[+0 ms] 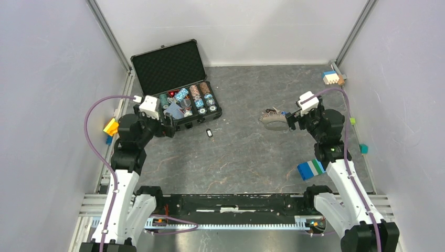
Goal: Put the keys on the keyring
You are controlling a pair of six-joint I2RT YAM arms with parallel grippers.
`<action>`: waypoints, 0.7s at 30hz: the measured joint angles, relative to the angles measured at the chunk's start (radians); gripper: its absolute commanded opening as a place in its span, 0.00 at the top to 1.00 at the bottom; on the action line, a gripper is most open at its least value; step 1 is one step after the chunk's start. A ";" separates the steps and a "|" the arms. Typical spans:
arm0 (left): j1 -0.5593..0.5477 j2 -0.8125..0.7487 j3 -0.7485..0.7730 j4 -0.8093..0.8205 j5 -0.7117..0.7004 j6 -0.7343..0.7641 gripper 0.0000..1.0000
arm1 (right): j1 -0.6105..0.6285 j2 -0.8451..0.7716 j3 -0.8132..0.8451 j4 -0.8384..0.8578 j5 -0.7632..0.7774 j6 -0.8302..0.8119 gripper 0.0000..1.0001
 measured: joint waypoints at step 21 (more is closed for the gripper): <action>-0.001 0.139 0.080 -0.252 0.287 0.195 0.00 | 0.151 0.329 0.102 -0.045 0.066 -0.021 0.12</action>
